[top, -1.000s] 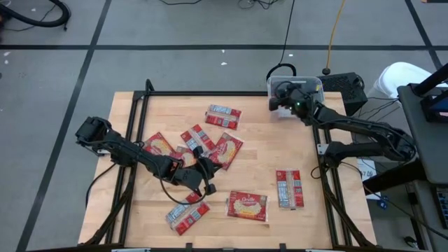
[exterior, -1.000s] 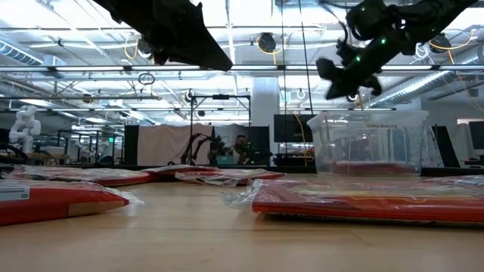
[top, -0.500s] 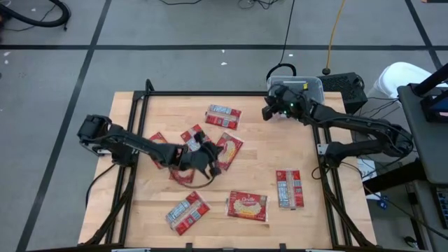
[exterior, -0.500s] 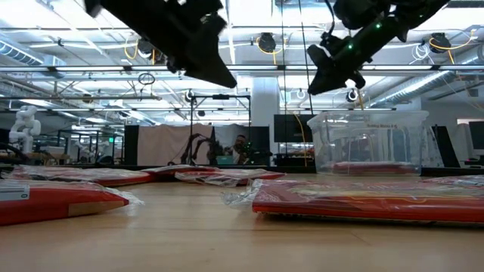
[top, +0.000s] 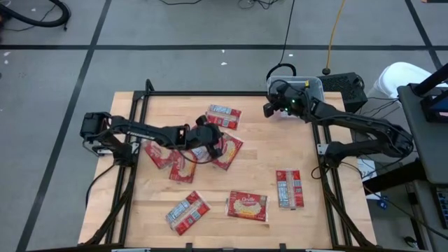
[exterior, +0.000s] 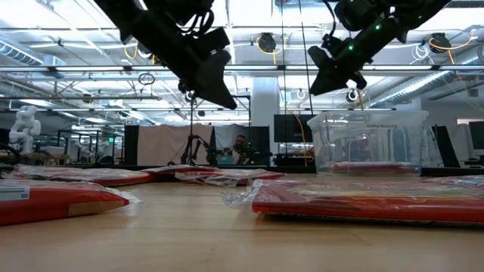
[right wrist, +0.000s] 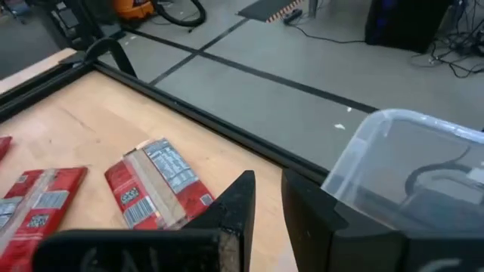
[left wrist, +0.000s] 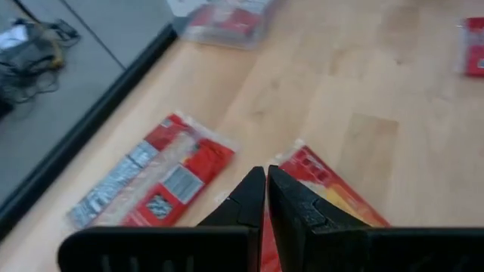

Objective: Sort popcorn bags into baskets
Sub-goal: Adjust the popcorn bag in the transparent container

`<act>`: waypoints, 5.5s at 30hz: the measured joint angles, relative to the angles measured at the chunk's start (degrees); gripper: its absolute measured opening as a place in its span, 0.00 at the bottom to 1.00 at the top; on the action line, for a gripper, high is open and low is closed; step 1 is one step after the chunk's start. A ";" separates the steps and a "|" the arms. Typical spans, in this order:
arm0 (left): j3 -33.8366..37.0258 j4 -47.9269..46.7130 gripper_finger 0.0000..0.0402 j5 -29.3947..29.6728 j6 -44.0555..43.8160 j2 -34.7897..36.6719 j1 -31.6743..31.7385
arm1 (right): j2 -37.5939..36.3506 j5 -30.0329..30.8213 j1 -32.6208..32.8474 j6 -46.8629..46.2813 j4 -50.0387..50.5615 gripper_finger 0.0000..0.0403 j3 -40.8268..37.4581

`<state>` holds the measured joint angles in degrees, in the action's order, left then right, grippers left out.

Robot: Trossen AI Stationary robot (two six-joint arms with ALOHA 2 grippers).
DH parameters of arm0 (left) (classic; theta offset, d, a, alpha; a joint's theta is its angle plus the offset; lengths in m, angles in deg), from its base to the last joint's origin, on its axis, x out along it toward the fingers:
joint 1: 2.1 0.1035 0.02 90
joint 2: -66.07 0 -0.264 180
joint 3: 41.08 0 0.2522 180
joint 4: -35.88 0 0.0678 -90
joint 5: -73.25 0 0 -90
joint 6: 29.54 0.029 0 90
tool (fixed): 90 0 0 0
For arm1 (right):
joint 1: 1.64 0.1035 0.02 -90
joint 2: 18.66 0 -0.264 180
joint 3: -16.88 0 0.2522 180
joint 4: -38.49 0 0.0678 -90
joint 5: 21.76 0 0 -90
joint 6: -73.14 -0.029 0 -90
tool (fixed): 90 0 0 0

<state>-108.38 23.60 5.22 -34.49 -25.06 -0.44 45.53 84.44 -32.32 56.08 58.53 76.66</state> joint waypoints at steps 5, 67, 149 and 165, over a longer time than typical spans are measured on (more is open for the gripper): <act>0.00 0.04 0.06 -1.04 -0.60 0.00 -0.94 | -0.67 0.40 0.00 -0.49 3.95 0.15 -0.02; -3.54 3.08 0.06 -16.47 -25.23 1.95 3.81 | 9.73 -31.64 -24.07 -3.48 39.36 0.15 28.59; -5.90 -4.33 0.06 -23.61 -19.44 7.58 11.56 | 17.83 -18.25 -27.02 8.80 26.40 0.00 11.30; -5.90 -3.31 0.06 -23.35 -17.41 7.58 16.02 | 3.38 -25.51 -27.02 0.36 24.80 0.00 11.45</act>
<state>-114.28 20.29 -18.14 -51.90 -17.48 15.58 48.91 58.93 -59.33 56.43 83.34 88.12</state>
